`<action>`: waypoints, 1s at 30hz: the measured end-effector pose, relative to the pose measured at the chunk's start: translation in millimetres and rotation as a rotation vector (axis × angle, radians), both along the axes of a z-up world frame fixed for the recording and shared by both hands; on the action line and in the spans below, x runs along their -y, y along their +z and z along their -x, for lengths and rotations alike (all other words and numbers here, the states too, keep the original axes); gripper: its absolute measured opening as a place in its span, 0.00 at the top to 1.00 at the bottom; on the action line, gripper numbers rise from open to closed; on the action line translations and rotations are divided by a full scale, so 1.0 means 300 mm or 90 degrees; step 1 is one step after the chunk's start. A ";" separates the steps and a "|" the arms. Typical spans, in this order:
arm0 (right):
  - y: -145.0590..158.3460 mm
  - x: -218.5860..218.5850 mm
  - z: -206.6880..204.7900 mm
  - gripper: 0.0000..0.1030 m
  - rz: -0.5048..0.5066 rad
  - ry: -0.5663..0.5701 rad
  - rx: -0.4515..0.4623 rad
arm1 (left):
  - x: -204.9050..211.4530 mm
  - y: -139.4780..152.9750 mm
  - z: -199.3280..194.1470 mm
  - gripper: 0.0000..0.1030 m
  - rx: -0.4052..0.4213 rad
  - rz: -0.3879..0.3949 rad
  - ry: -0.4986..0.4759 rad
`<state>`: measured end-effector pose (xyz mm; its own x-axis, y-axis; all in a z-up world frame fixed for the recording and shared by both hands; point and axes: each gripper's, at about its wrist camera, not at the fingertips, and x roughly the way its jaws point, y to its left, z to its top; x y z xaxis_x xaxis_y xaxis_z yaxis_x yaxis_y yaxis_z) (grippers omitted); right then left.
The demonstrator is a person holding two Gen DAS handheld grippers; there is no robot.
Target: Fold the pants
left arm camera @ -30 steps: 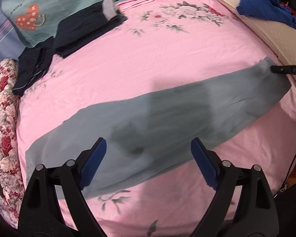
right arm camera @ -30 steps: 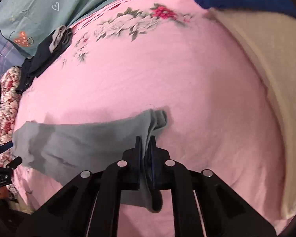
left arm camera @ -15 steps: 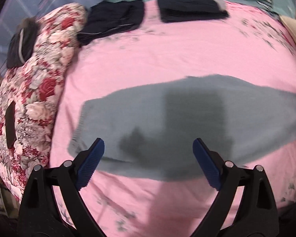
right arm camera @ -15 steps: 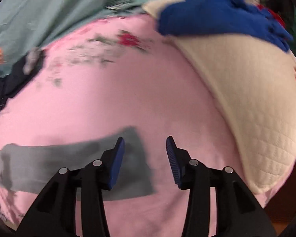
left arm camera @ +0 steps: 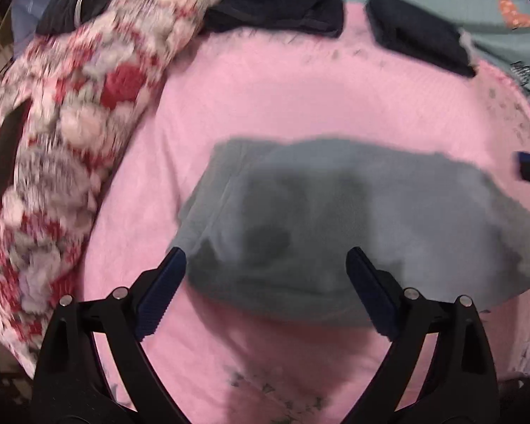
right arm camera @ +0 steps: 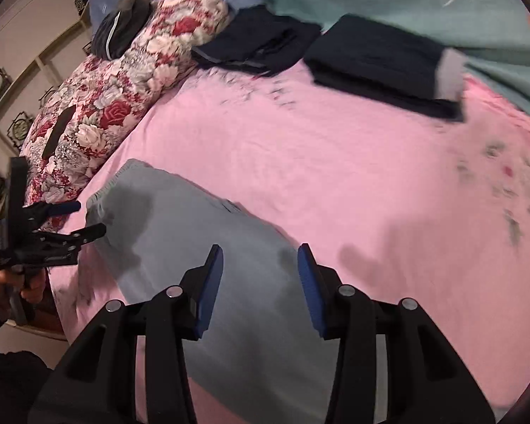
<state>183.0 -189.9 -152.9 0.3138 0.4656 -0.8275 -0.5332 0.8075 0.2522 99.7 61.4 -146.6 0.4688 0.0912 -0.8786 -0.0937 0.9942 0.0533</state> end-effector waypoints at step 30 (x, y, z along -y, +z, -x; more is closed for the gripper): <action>-0.221 -0.131 -0.178 0.57 -0.129 0.251 -0.326 | 0.292 -0.180 -0.113 0.04 -0.039 0.039 -0.179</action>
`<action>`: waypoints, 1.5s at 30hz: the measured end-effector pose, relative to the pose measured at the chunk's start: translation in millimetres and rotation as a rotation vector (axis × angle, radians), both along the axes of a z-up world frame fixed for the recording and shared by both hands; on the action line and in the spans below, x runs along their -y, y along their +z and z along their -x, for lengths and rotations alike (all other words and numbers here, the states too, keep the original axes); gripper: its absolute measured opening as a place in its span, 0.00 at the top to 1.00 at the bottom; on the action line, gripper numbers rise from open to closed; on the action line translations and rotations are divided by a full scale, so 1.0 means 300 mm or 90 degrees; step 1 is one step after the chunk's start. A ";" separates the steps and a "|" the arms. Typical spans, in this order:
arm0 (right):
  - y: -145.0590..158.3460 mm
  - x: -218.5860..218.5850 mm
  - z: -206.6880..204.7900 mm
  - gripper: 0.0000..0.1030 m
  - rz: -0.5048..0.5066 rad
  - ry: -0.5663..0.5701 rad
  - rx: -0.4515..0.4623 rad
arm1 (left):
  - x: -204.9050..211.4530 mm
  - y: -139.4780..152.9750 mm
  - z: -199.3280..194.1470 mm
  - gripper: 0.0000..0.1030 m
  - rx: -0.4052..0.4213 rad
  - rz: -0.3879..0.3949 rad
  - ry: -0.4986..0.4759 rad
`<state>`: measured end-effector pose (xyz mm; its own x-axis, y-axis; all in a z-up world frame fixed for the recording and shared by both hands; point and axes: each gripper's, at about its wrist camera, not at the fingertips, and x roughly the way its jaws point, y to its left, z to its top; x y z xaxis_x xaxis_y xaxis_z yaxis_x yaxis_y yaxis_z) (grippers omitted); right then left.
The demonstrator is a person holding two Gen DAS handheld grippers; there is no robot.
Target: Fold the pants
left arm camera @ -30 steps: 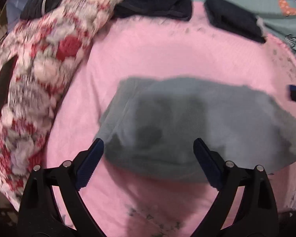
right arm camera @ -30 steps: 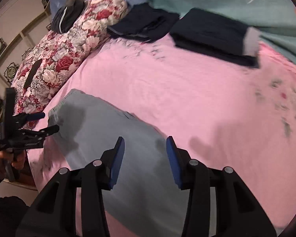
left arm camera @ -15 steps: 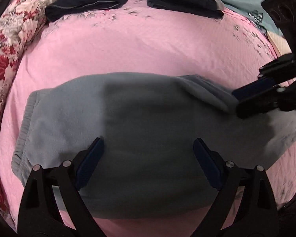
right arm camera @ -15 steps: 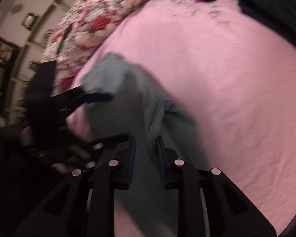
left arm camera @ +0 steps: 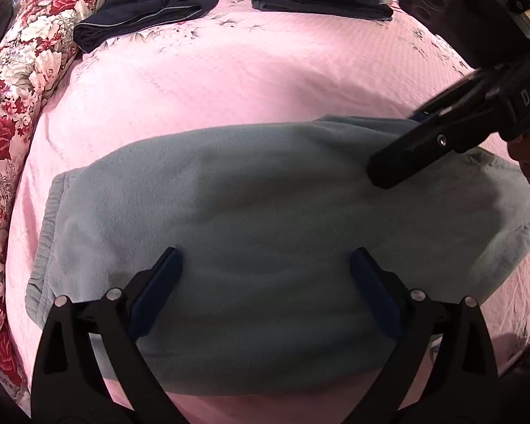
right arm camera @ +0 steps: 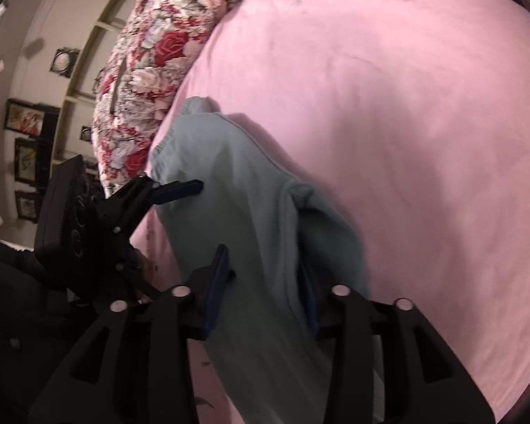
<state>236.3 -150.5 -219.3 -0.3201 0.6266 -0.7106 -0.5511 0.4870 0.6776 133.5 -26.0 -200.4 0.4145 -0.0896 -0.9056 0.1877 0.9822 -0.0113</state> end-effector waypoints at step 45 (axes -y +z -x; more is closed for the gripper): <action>0.127 -0.845 0.467 0.60 0.101 0.018 0.388 | -0.845 0.250 0.346 0.02 0.112 -0.008 0.305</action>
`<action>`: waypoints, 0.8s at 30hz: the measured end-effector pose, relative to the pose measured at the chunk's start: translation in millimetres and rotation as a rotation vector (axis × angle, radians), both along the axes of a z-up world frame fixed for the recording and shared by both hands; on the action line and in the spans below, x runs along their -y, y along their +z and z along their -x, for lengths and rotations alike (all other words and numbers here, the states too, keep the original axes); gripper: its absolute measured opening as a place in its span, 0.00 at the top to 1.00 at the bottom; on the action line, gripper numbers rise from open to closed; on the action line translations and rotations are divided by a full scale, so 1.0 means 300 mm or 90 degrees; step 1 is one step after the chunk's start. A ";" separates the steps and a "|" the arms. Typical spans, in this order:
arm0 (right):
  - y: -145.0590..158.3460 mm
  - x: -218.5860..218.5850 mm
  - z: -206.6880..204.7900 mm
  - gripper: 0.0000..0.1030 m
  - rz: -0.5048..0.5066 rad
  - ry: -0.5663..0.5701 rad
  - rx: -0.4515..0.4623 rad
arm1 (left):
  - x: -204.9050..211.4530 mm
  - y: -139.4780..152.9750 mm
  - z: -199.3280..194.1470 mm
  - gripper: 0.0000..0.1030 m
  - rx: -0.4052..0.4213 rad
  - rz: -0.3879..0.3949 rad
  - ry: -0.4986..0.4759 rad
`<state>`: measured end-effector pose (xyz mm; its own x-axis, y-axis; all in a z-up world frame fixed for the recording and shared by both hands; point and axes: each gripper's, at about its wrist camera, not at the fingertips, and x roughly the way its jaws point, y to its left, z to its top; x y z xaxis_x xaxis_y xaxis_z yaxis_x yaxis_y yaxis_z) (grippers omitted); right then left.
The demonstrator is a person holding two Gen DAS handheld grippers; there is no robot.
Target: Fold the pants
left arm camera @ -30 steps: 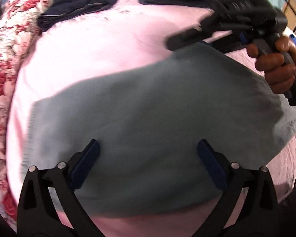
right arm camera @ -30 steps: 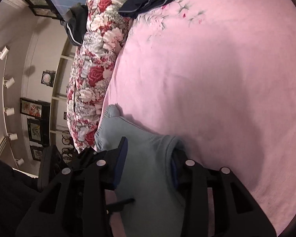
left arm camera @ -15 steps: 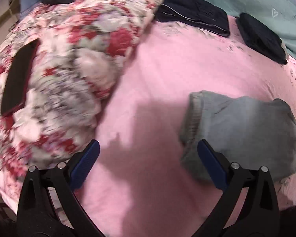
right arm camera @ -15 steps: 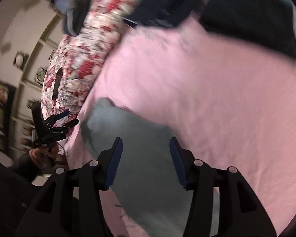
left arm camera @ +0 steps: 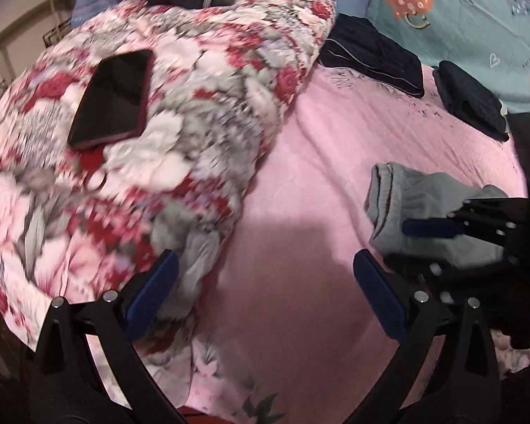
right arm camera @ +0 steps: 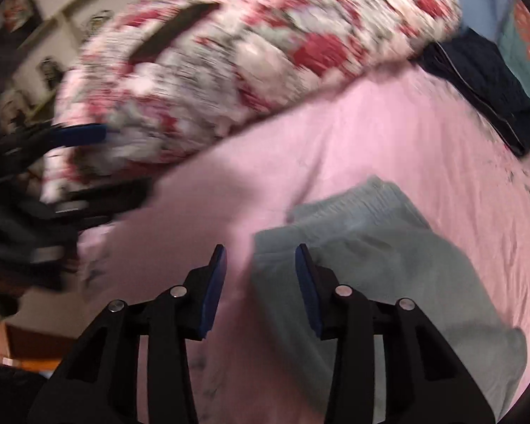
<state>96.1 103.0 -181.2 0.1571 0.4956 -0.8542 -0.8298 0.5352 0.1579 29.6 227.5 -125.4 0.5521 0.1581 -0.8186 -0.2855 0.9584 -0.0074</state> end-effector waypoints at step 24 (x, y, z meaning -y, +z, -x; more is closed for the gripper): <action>-0.035 -0.055 0.000 0.64 0.030 -0.044 0.091 | 0.004 -0.010 0.049 0.02 0.008 0.043 -0.057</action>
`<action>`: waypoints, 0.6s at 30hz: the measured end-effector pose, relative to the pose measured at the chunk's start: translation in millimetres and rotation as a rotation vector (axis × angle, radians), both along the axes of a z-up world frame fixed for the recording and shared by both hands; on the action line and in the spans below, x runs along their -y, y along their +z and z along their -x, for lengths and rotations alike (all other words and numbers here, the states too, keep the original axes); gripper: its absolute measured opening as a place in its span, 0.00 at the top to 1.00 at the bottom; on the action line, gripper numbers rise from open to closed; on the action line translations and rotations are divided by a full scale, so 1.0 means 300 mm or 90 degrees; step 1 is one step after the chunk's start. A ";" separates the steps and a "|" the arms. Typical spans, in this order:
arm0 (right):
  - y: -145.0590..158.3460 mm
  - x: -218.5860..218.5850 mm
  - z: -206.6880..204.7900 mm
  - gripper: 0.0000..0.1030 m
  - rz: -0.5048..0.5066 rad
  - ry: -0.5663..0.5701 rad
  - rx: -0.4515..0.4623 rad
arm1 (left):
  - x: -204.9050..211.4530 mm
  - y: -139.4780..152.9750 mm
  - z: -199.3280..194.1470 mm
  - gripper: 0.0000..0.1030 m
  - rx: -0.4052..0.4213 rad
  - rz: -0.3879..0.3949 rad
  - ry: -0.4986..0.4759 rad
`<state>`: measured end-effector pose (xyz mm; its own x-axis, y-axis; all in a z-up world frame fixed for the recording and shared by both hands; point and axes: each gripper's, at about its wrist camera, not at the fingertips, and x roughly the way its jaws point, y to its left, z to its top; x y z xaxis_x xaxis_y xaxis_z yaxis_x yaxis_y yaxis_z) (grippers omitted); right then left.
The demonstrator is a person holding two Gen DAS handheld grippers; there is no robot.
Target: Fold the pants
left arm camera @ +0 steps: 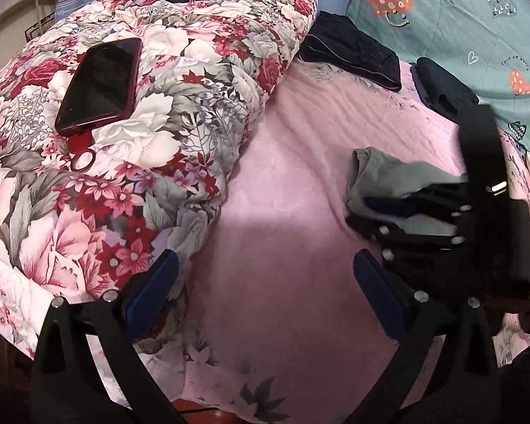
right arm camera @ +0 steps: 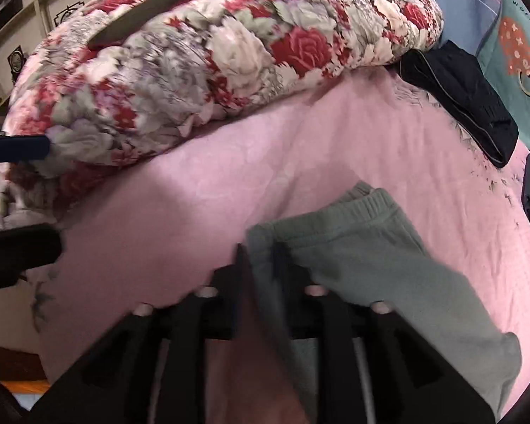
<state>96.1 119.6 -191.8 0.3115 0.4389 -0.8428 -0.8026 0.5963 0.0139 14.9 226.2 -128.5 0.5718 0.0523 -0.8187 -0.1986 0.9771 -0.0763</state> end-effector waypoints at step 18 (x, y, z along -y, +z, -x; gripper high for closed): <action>0.219 1.220 0.131 0.50 -0.078 -0.646 -0.080 | 0.509 -0.225 -0.402 0.02 -0.029 -0.071 -0.231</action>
<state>56.8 -246.5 -125.9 0.4968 0.1030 -0.8618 0.0901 0.9815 0.1692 135.4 73.5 -195.9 0.5325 -0.0574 -0.8445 0.1615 0.9863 0.0348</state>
